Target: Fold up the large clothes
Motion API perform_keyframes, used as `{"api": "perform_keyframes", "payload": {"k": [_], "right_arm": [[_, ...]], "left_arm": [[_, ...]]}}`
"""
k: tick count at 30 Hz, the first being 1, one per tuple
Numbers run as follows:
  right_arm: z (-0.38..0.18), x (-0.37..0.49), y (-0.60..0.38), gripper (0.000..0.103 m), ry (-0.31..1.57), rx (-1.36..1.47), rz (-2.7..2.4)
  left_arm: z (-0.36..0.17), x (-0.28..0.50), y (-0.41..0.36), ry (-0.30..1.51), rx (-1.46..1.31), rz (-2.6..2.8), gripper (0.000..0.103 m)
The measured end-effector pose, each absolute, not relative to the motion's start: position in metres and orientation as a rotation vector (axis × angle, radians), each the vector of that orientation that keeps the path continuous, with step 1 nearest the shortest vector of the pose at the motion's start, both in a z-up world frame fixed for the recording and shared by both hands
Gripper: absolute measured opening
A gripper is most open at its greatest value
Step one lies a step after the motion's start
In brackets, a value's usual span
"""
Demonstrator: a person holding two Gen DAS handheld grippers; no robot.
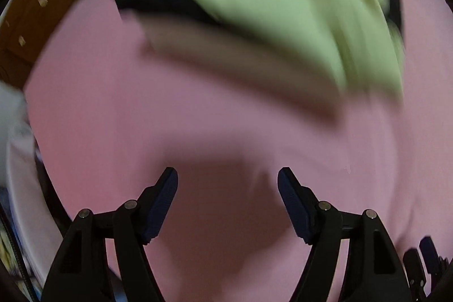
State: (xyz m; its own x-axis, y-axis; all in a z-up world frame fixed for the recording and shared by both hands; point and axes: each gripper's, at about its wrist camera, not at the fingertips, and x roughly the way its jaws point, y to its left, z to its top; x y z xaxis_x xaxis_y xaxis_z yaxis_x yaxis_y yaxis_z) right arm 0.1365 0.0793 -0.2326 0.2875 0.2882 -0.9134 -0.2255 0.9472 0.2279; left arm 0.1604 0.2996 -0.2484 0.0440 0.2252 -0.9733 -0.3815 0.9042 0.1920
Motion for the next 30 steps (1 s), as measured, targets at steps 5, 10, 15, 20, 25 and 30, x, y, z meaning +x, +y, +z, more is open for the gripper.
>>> {"api": "perform_keyframes", "payload": {"k": [5,10,15,20,25,30], "right_arm": [[-0.215,0.038,-0.015,0.061,1.291,0.009,0.243],[-0.169,-0.058,-0.116,0.079,1.332,-0.034,0.146],[-0.111,-0.125,-0.18,0.088,1.311,-0.022,0.08],[-0.065,-0.156,-0.208,0.088,1.305,0.132,0.039],[-0.019,-0.162,-0.2,0.089,1.257,0.187,0.087],[0.028,-0.163,-0.181,0.089,1.194,0.193,0.14]], "left_arm": [[-0.253,0.06,0.197,1.601,-0.139,0.367,0.071],[-0.192,-0.034,0.081,1.595,-0.052,0.101,0.072],[-0.103,-0.085,0.025,1.437,-0.01,0.023,0.072],[-0.011,-0.113,0.012,1.246,-0.026,0.048,0.073],[0.061,-0.134,0.001,1.087,-0.029,0.001,0.08],[0.099,-0.156,-0.008,1.001,0.074,0.012,0.08]]}}
